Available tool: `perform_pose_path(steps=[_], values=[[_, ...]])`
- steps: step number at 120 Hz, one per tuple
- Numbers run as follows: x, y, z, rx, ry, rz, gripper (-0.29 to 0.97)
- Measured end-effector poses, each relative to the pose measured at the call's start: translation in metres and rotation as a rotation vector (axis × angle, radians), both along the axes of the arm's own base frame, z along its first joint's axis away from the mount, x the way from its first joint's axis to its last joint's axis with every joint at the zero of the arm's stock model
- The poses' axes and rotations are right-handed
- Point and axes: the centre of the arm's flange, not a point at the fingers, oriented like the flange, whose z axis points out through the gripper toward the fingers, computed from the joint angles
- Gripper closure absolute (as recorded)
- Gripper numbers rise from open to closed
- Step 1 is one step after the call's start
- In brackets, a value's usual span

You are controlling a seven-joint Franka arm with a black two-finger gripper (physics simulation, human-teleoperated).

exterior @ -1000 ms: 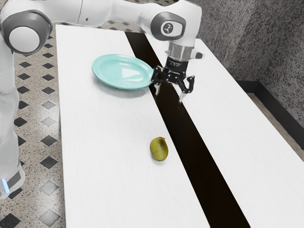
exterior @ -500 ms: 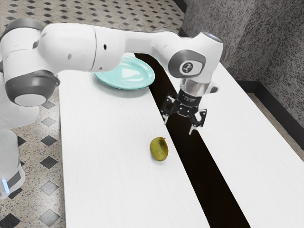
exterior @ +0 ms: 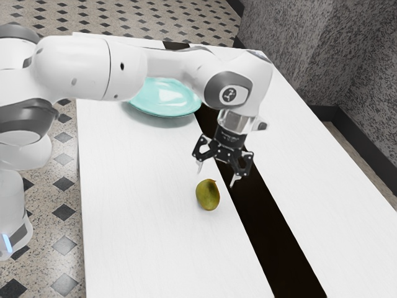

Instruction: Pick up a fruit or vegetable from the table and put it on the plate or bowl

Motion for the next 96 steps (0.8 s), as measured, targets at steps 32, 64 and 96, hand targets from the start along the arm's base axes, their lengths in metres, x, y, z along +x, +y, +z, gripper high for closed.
perform_pose_path(steps=[32, 64, 96], values=[[-0.025, 0.002, -0.002, -0.001, 0.041, -0.001, 0.00], [-0.040, -0.009, -0.005, 0.019, 0.048, 0.000, 0.00], [-0.035, 0.005, -0.001, 0.100, 0.020, -0.073, 0.00]])
